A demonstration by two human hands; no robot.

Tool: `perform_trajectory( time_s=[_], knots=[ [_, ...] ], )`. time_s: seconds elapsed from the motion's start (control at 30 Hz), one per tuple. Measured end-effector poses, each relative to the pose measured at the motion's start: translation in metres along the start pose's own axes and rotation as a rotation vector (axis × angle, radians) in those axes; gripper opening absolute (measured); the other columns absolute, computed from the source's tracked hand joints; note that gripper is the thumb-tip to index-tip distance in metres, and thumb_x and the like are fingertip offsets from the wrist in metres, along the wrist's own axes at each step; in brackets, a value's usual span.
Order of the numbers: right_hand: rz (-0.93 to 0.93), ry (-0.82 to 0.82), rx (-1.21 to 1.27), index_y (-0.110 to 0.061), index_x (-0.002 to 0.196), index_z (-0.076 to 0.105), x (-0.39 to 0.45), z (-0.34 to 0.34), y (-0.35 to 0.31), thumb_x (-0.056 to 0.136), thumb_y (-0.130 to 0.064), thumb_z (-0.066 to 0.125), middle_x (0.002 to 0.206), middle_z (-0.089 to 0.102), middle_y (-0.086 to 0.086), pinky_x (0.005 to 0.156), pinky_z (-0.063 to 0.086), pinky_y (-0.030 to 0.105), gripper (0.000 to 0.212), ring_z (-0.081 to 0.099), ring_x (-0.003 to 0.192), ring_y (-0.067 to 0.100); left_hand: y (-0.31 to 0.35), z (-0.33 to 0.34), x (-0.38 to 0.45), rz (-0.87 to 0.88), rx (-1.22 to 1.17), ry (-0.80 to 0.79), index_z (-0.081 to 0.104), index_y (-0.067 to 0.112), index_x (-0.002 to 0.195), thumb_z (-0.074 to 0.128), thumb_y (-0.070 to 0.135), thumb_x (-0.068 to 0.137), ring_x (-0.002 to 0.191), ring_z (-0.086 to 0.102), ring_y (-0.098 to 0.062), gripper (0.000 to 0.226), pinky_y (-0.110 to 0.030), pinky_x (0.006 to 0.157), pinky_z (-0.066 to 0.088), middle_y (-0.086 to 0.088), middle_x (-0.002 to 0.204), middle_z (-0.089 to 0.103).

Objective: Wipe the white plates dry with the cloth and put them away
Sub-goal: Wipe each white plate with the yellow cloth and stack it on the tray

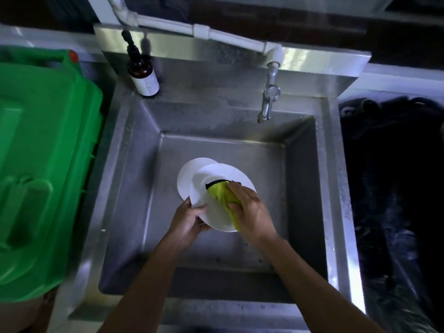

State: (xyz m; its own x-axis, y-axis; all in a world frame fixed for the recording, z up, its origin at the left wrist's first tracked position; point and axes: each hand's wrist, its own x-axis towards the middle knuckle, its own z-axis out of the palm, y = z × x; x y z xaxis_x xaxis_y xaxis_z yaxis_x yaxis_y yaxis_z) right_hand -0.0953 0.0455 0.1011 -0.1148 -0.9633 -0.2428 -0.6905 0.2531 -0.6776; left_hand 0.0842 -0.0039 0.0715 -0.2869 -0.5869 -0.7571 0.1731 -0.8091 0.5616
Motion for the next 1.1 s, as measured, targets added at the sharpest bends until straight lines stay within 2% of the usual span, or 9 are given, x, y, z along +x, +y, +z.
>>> perform_trajectory(
  time_s=[0.1, 0.23, 0.37, 0.53, 0.67, 0.77, 0.83, 0.93, 1.1],
  knots=[
    [-0.092, -0.031, -0.097, -0.022, 0.148, 0.051, -0.012, -0.013, -0.016, 0.1, -0.022, 0.06, 0.154, 0.048, -0.004, 0.113, 0.036, 0.042, 0.048, 0.043, 0.143, 0.019, 0.01, 0.006, -0.028, 0.026, -0.004, -0.093, 0.064, 0.019, 0.131, 0.066, 0.007, 0.075, 0.11, 0.069, -0.035, 0.058, -0.046, 0.073, 0.059, -0.013, 0.124, 0.071],
    [-0.164, 0.014, -0.163, -0.021, 0.148, 0.051, -0.026, -0.027, -0.035, 0.103, -0.023, 0.057, 0.156, 0.044, -0.004, 0.114, 0.036, 0.046, 0.045, 0.04, 0.146, 0.019, 0.024, 0.005, -0.058, 0.05, -0.007, -0.151, 0.061, 0.012, 0.133, 0.068, 0.0, 0.067, 0.108, 0.067, -0.039, 0.067, -0.045, 0.07, 0.059, -0.018, 0.122, 0.07],
    [-0.277, -0.11, -0.357, -0.031, 0.159, 0.028, -0.048, -0.025, -0.05, 0.11, -0.031, 0.035, 0.167, 0.013, -0.015, 0.122, 0.015, 0.049, 0.05, 0.006, 0.156, 0.01, 0.038, -0.007, -0.08, 0.078, 0.032, -0.194, 0.062, 0.01, 0.13, 0.064, -0.005, 0.064, 0.103, 0.069, -0.036, 0.068, -0.043, 0.069, 0.059, -0.019, 0.116, 0.071],
    [-0.385, -0.143, -0.434, -0.028, 0.162, 0.013, -0.06, -0.016, -0.075, 0.105, -0.016, 0.042, 0.169, -0.005, -0.013, 0.123, 0.014, 0.051, 0.066, -0.009, 0.156, 0.014, 0.054, -0.019, -0.097, 0.117, 0.108, -0.282, 0.066, 0.011, 0.117, 0.063, -0.006, 0.064, 0.092, 0.071, -0.033, 0.056, -0.051, 0.076, 0.058, -0.016, 0.101, 0.072],
    [-0.447, -0.092, -0.468, -0.026, 0.163, 0.008, -0.057, -0.015, -0.097, 0.106, -0.019, 0.04, 0.17, -0.005, -0.009, 0.125, 0.012, 0.05, 0.065, -0.009, 0.156, 0.016, 0.066, -0.03, -0.109, 0.147, 0.191, -0.32, 0.065, 0.004, 0.113, 0.064, -0.003, 0.066, 0.093, 0.069, -0.036, 0.047, -0.054, 0.082, 0.053, -0.019, 0.1, 0.07],
    [-0.465, -0.023, -0.493, -0.025, 0.162, 0.006, -0.049, -0.016, -0.113, 0.109, -0.023, 0.035, 0.169, -0.005, -0.008, 0.125, 0.013, 0.05, 0.061, -0.007, 0.157, 0.017, 0.075, -0.033, -0.116, 0.163, 0.235, -0.34, 0.07, 0.011, 0.105, 0.065, -0.001, 0.067, 0.093, 0.072, -0.033, 0.041, -0.049, 0.075, 0.059, -0.016, 0.101, 0.073],
    [-0.453, 0.021, -0.501, -0.024, 0.162, 0.006, -0.041, -0.018, -0.122, 0.11, -0.027, 0.029, 0.169, -0.004, -0.007, 0.125, 0.014, 0.05, 0.057, -0.006, 0.157, 0.018, 0.081, -0.032, -0.12, 0.167, 0.249, -0.35, 0.068, 0.015, 0.11, 0.064, 0.001, 0.066, 0.093, 0.072, -0.028, 0.047, -0.044, 0.069, 0.059, -0.012, 0.104, 0.074],
    [-0.446, 0.073, -0.497, -0.022, 0.163, 0.01, -0.03, -0.025, -0.133, 0.11, -0.032, 0.023, 0.17, 0.001, -0.005, 0.125, 0.016, 0.049, 0.055, -0.003, 0.157, 0.018, 0.086, -0.031, -0.127, 0.18, 0.264, -0.36, 0.066, 0.018, 0.12, 0.064, 0.004, 0.064, 0.093, 0.071, -0.026, 0.057, -0.043, 0.071, 0.059, -0.01, 0.109, 0.074],
    [-0.358, 0.19, -0.464, -0.022, 0.162, 0.014, -0.014, -0.043, -0.14, 0.108, -0.03, 0.029, 0.17, 0.004, -0.005, 0.123, 0.018, 0.048, 0.057, -0.002, 0.157, 0.016, 0.09, -0.021, -0.138, 0.233, 0.219, -0.316, 0.067, 0.019, 0.122, 0.065, 0.005, 0.061, 0.098, 0.069, -0.032, 0.063, -0.046, 0.073, 0.058, -0.016, 0.12, 0.071]
  ],
)
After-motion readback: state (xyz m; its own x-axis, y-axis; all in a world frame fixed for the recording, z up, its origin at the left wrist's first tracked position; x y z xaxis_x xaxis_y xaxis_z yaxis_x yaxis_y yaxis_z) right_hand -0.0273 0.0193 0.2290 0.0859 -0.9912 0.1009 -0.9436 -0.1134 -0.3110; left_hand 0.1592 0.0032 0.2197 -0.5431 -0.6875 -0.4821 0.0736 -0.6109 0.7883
